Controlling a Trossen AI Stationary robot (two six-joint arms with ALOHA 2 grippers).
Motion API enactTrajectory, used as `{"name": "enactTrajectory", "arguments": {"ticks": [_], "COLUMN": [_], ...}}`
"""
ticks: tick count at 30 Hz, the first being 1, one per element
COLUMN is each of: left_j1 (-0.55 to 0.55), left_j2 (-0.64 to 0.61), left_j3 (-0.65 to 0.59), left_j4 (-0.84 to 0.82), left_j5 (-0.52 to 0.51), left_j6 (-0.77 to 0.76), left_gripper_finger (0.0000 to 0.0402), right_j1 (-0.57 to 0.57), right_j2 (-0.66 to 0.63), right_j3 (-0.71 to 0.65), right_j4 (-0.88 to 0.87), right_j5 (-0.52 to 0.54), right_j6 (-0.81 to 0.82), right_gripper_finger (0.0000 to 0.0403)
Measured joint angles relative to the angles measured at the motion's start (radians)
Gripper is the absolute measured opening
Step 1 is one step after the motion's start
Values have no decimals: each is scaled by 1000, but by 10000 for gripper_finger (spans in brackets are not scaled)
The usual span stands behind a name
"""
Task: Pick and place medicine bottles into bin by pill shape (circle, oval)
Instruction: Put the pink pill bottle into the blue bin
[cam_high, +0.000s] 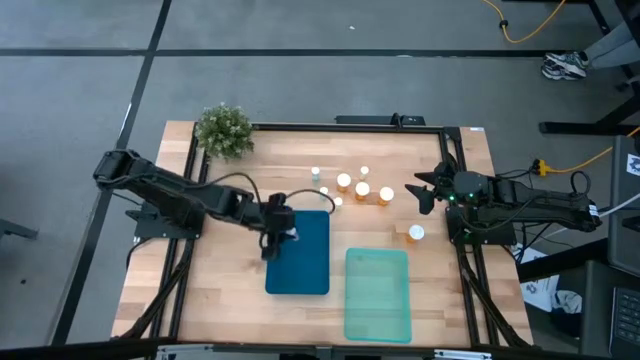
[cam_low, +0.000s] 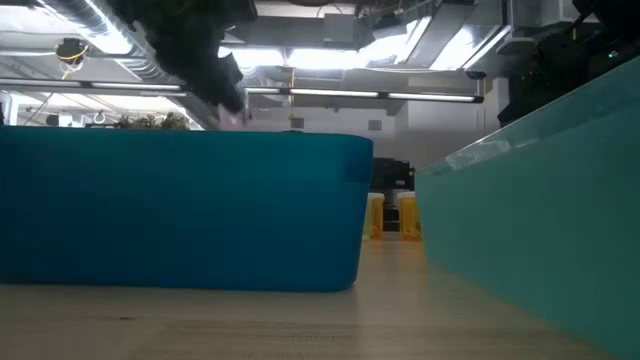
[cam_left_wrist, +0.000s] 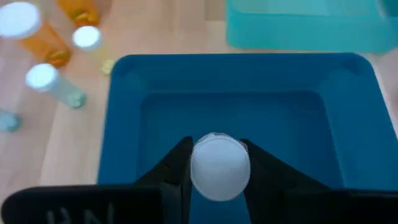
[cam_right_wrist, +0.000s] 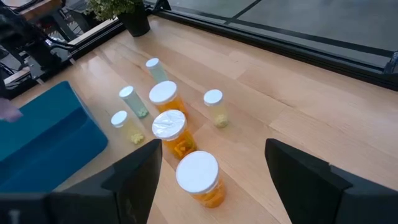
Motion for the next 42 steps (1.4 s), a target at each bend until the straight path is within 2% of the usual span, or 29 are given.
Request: {"name": "enactTrajectory", "arguments": {"ticks": [9, 15, 19, 35, 42], "left_j1": [73, 121, 123, 109, 104], "left_j2": [119, 223, 262, 279, 279], "left_j3": [0, 0, 0, 0, 0], "left_j4": [34, 168, 189, 190, 186], "left_j5": [1, 83, 110, 78, 78], "left_j6": [0, 19, 26, 29, 28], "left_gripper_finger": [91, 92, 92, 92, 125], "right_j1": [0, 0, 0, 0, 0], "right_j2": [0, 0, 0, 0, 0], "right_j3": [0, 0, 0, 0, 0], "right_j4": [0, 0, 0, 0, 0], "right_j5": [1, 1, 1, 1, 1], "right_j6": [-1, -1, -1, -1, -1], "right_gripper_finger": [287, 287, 287, 287, 287]}}
